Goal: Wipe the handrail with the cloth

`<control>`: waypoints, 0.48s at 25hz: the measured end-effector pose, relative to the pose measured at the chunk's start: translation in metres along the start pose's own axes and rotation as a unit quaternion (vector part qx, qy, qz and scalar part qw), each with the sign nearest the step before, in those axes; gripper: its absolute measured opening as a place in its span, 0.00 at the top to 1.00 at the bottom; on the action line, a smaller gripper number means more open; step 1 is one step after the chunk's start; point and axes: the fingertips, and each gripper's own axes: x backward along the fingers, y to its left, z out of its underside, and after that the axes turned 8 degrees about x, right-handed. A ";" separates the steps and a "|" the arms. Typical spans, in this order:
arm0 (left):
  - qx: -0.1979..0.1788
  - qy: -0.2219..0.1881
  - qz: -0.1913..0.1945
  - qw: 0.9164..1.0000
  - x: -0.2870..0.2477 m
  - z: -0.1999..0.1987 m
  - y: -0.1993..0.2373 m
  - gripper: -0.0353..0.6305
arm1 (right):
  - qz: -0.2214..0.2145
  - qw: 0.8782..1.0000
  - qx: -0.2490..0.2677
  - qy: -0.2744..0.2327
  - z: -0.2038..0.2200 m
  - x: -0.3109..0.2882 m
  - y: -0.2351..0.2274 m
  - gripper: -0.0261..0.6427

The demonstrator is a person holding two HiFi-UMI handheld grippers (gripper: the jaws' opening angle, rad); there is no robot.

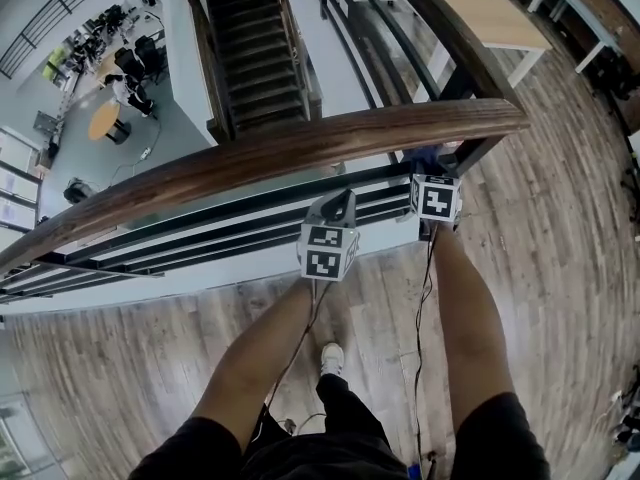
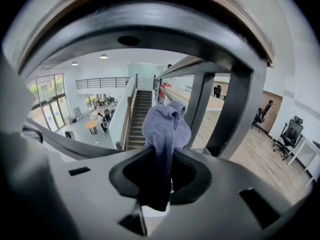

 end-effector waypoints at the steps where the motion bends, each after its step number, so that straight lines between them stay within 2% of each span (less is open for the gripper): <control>1: 0.000 0.000 0.002 1.000 -0.002 -0.001 -0.002 0.94 | 0.003 1.000 -0.002 0.000 0.000 0.000 -0.003 0.84; 8: 0.030 -0.004 0.019 0.999 -0.011 -0.002 -0.012 0.94 | 0.044 0.999 -0.009 0.013 0.011 -0.008 -0.038 0.84; 12: 0.033 -0.013 0.021 0.999 0.001 -0.002 0.000 0.94 | 0.064 0.998 -0.006 0.020 0.011 -0.010 -0.048 0.84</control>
